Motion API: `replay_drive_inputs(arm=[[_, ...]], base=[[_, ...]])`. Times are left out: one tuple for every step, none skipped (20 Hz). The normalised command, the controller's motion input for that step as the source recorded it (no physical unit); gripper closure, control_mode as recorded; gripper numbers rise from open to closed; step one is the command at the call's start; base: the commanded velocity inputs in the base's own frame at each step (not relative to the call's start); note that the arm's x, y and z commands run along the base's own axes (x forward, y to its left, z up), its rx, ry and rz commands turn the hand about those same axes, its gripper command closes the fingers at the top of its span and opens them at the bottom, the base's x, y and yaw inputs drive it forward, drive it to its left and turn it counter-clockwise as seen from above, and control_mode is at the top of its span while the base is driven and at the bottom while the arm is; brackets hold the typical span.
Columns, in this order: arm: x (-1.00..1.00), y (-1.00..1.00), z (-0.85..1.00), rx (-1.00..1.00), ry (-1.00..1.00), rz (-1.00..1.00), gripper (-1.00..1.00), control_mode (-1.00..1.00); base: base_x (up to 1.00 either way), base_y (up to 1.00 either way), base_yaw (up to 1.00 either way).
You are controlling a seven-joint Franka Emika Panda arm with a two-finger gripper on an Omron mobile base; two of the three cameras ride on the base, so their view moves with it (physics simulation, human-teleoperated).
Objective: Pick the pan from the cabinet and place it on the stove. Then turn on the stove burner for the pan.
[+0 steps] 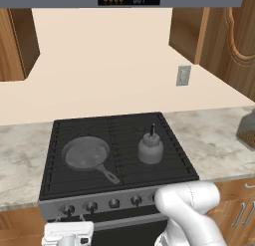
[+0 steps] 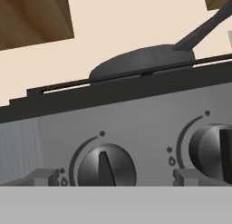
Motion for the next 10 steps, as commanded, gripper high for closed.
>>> replay_drive_inputs(arm=[[0.2,0.03,-0.18,0.08,0.03,0.0,-1.0,-1.0],[0.17,0.09,-0.2,0.05,0.04,0.0,-1.0,-1.0],[0.17,0.12,-0.19,0.05,0.03,0.0,-1.0,-1.0],[0.16,0.11,-0.18,0.05,0.03,0.0,-1.0,-1.0],[0.15,0.09,-0.12,0.07,0.03,0.0,-1.0,-1.0],[0.12,0.15,-0.11,0.05,0.03,0.0,-1.0,-1.0],[0.08,0.16,-0.07,0.05,0.03,0.0,-1.0,-1.0],[0.06,0.13,-0.06,0.04,0.03,0.0,-1.0,-1.0],[0.04,0.09,-0.05,0.03,0.03,0.0,-1.0,-1.0],[0.0,0.08,-0.03,0.03,0.02,0.0,-1.0,-1.0]], base=[[0.0,0.0,0.0],[0.0,0.0,0.0],[0.0,0.0,0.0],[0.0,0.0,0.0],[0.0,0.0,0.0],[0.0,0.0,0.0],[0.0,0.0,0.0],[0.0,0.0,0.0],[0.0,0.0,0.0],[0.0,0.0,0.0]])
